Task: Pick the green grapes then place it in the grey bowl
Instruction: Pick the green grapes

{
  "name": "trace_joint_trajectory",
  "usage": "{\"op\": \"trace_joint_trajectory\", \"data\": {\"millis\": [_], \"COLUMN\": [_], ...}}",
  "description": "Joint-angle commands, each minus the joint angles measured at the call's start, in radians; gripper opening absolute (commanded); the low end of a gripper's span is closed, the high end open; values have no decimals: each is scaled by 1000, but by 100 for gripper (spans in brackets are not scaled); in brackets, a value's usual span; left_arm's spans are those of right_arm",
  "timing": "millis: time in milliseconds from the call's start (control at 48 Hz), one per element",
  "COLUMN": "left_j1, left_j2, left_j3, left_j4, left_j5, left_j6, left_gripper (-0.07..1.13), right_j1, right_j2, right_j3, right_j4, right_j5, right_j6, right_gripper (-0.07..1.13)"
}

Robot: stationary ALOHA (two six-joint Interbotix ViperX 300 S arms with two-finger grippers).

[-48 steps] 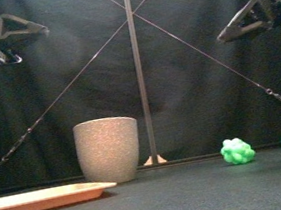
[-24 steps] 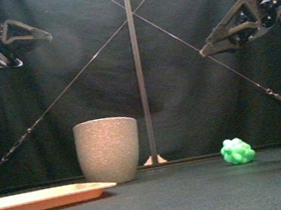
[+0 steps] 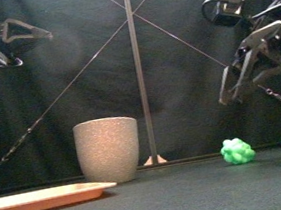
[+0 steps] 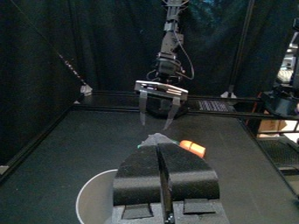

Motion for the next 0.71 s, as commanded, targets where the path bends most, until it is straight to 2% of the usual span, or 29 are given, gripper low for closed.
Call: {"op": "trace_joint_trajectory", "data": {"millis": [21,146,292,604,708], "left_j1": [2,2,2,2,2], "left_j2": [5,5,5,3,3], "left_j3": [-25,-21,-20,-18,-18], "left_j4": [0,-8,-17,-41,-44], "left_j5": [-11,-11,-11,-6,-5], "left_j6": [-2,0,0,0,0], "left_gripper": [8,8,8,8,8], "right_j1": [-6,-23,-41,-51,-48], "right_j2": [61,137,227,368,382], "right_j3": [-52,-77,-114,-156,-167], "right_j4": [-38,-104,-137,-129,-115], "right_j5": [55,67,66,67,67], "right_j6": [-5,2,3,6,8], "right_gripper": [97,97,97,95,89]}}
